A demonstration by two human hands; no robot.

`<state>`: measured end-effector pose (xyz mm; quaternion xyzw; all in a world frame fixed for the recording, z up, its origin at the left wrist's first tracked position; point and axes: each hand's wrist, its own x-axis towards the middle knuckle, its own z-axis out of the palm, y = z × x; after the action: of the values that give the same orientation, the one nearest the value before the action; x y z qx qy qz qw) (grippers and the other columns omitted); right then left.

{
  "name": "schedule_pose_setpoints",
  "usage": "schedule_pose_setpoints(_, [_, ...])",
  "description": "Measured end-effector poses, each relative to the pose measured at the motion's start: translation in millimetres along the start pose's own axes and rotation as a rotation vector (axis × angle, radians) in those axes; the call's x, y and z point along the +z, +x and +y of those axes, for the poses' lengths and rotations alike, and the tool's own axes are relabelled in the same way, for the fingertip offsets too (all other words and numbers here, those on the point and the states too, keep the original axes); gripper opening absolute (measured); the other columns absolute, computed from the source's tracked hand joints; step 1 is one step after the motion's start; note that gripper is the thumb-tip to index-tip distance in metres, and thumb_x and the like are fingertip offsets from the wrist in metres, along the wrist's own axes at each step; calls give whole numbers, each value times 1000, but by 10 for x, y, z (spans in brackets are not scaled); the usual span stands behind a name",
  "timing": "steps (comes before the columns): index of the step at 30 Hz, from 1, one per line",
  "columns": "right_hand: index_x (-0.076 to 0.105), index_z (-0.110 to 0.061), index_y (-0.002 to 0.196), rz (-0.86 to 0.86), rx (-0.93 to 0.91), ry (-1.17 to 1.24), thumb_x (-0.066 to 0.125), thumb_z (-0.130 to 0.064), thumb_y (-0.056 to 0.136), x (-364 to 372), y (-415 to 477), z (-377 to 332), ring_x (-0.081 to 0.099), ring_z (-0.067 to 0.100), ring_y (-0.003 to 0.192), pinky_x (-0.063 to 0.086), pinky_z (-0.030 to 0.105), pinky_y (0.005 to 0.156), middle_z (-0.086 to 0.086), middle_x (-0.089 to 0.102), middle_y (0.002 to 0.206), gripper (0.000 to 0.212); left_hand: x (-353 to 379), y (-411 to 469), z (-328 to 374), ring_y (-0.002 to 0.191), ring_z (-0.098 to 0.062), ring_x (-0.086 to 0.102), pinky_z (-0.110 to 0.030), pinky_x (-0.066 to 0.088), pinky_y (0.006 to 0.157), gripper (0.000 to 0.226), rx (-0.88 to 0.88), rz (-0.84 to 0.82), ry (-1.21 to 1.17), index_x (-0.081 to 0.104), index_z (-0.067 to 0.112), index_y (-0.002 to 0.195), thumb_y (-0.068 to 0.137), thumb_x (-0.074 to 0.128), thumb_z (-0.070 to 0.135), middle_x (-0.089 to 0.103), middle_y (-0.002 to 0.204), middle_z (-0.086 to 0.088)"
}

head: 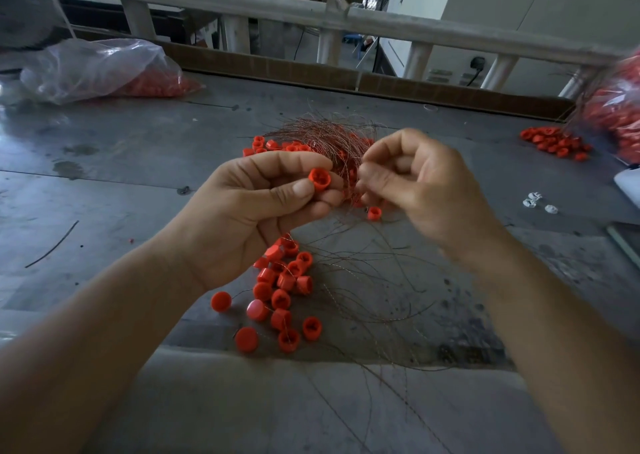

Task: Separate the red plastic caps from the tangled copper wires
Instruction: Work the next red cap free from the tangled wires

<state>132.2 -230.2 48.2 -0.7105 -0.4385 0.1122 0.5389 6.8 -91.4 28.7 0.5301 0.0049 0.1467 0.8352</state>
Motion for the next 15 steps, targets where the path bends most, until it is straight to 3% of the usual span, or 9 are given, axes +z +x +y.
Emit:
schedule_pose_setpoints(2, [57, -26, 74, 145, 23, -121, 64, -18, 84, -146, 69, 104, 64, 11, 65, 52, 25, 63, -2, 66, 69, 15, -6, 3, -5, 73, -13, 70, -17, 54, 63, 23, -2, 22, -3, 75, 8, 79, 58, 66, 9, 73, 81, -8])
schedule_pose_setpoints(4, [57, -27, 72, 213, 56, -321, 62, -17, 86, -264, 128, 240, 61, 11, 66, 47, 14, 62, -6, 63, 70, 18, -6, 2, -8, 73, -13, 70, -17, 54, 63, 23, -5, 30, 2, 74, 7, 79, 58, 66, 9, 73, 81, -8])
schedule_pose_setpoints(6, [59, -25, 72, 188, 108, -503, 62, -16, 86, -312, 153, 375, 54, 0, 63, 38, 2, 55, -14, 58, 68, 17, 1, -4, -8, 73, -14, 70, -17, 54, 63, 23, -9, 25, 7, 74, 7, 80, 58, 66, 9, 72, 81, -9])
schedule_pose_setpoints(8, [64, -21, 79, 143, 164, -611, 62, -15, 85, -318, 158, 496, 51, -2, 65, 36, 6, 58, -15, 57, 70, 9, 10, -10, -7, 73, -14, 70, -17, 54, 62, 23, -12, 21, 7, 75, 7, 79, 58, 66, 9, 72, 81, -9])
schedule_pose_setpoints(11, [69, -16, 93, 117, 198, -695, 62, -13, 85, -316, 159, 600, 53, 6, 77, 37, 18, 73, -9, 59, 83, 11, 18, -10, -6, 73, -14, 70, -17, 54, 61, 22, -12, 23, 5, 75, 7, 79, 60, 63, 7, 72, 80, -9])
schedule_pose_setpoints(15, [70, -18, 94, 105, 174, -702, 66, -11, 82, -308, 166, 636, 51, 4, 79, 36, 18, 74, -9, 59, 88, 14, 24, -15, -12, 72, -13, 70, -17, 54, 61, 21, -13, 26, 13, 75, 8, 79, 62, 62, 6, 72, 80, -8])
